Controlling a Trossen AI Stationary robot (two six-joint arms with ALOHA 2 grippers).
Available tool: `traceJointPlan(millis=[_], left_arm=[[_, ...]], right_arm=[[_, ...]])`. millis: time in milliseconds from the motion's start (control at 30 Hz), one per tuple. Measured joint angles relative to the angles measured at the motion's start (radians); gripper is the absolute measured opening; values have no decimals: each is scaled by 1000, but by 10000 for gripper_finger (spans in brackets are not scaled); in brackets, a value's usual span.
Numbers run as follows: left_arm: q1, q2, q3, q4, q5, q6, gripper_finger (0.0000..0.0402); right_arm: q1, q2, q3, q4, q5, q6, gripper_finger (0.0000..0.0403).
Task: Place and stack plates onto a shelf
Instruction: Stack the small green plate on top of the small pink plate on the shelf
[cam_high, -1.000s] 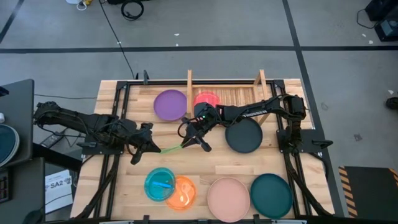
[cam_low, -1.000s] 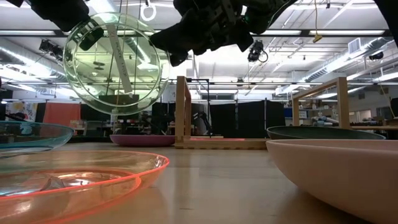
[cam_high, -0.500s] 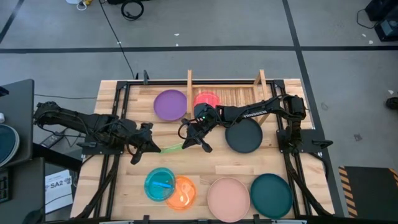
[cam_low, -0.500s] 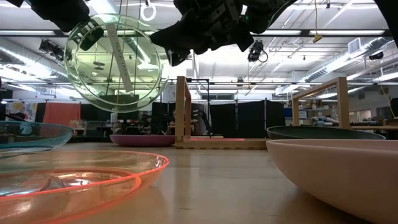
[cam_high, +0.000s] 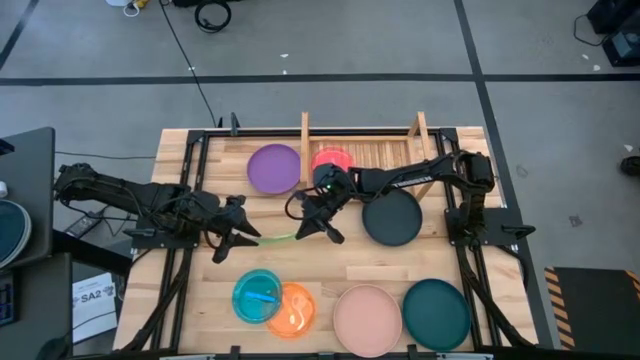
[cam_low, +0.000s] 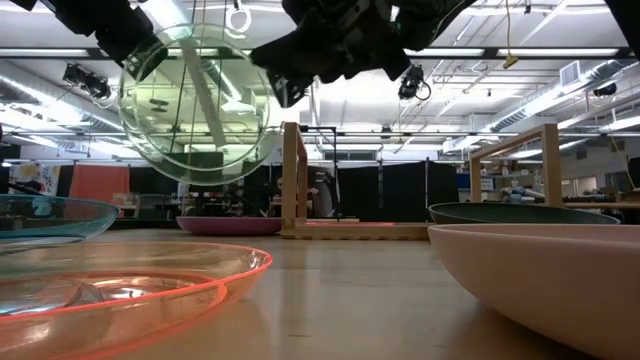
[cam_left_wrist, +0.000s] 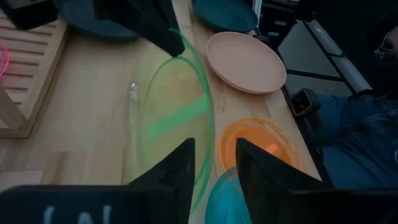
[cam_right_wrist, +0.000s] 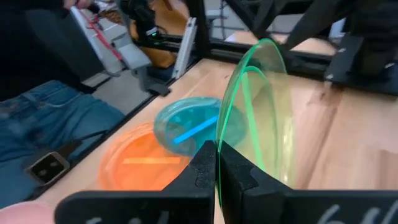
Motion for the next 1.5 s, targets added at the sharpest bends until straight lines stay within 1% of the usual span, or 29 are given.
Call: traceJointPlan(millis=[233,467,533,600,633,767,900,1000,1067,1133,1333,1500], left_arm=[[0,0,0,0,0,-1,146],[0,0,0,0,-1,-1,146],[0,0,0,0,-1,-2,146],[0,0,0,0,-1,-1,146],[0,0,0,0,-1,-2,146],[0,0,0,0,-1,-2,146],[0,0,0,1,-1,-2,146],[0,0,0,0,-1,-2,146],[0,0,0,1,-1,-2,146],[0,0,0,2,-1,-2,146],[0,0,0,2,-1,-2,146],[0,0,0,2,-1,-2,146]], right_arm=[[-3,-99,0,-239,5,-7,8],[-3,-252,0,-535,8,-8,8],[-3,-303,0,-617,33,-8,8],[-3,-355,0,-693,102,-8,8],[-3,-382,0,-725,153,-8,8],[-4,-478,0,-815,418,-9,8],[-18,-536,0,-842,706,-9,8],[-41,-540,0,-843,884,-9,8],[-67,-521,0,-830,951,-10,8],[-102,-487,0,-821,970,-17,8],[-199,-343,0,-756,974,-111,9],[-246,-222,0,-675,974,-153,9]])
